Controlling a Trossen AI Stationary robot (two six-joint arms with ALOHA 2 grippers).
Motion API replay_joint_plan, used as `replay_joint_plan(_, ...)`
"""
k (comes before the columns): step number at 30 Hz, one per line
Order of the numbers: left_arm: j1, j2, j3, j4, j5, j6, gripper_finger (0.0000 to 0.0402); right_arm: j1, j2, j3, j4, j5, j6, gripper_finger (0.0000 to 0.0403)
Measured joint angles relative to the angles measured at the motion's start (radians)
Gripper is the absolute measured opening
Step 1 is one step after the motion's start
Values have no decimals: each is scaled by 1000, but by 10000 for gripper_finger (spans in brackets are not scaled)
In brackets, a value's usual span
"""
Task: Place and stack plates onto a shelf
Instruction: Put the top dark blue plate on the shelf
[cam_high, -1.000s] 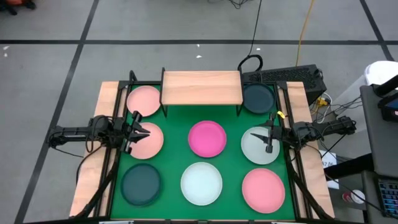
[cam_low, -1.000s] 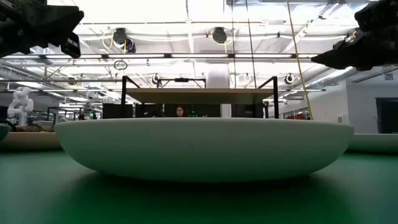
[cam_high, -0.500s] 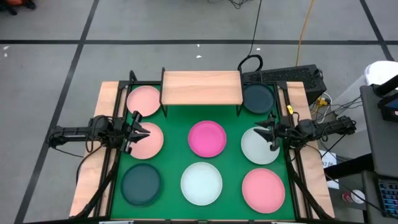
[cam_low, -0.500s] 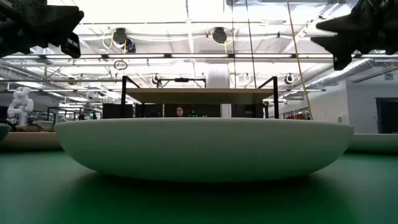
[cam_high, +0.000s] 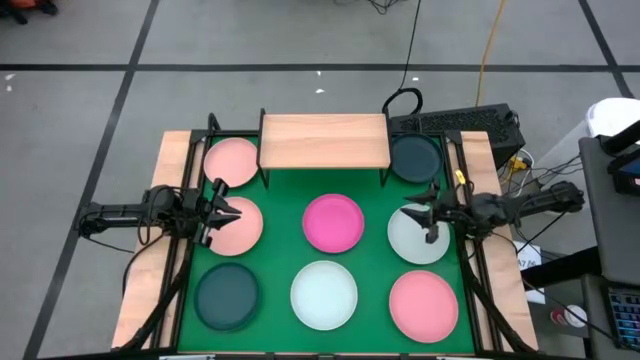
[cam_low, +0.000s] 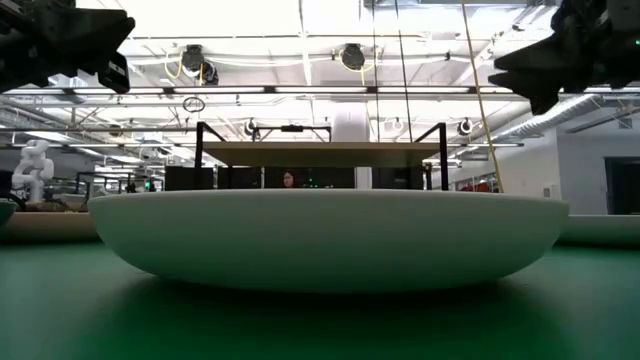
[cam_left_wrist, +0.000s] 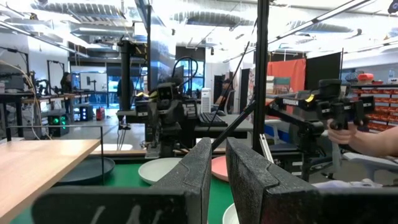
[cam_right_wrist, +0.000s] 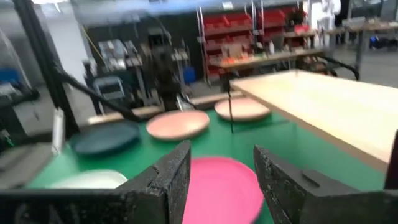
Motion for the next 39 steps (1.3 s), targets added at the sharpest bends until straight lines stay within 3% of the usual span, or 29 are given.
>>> replay_joint_plan(7,0,0,0,0,0,0,56,-36,201,152,-119,0,-75,155)
replay_joint_plan(13,0,0,0,0,0,0,56,-60,233,170,-102,5,-168,155)
replay_joint_plan(22,0,0,0,0,0,0,56,-134,286,170,-171,282,-197,155)
replay_joint_plan(28,0,0,0,0,0,0,56,-159,362,170,-199,282,-243,155)
replay_joint_plan(39,0,0,0,0,0,0,56,-173,546,191,-379,283,-123,155)
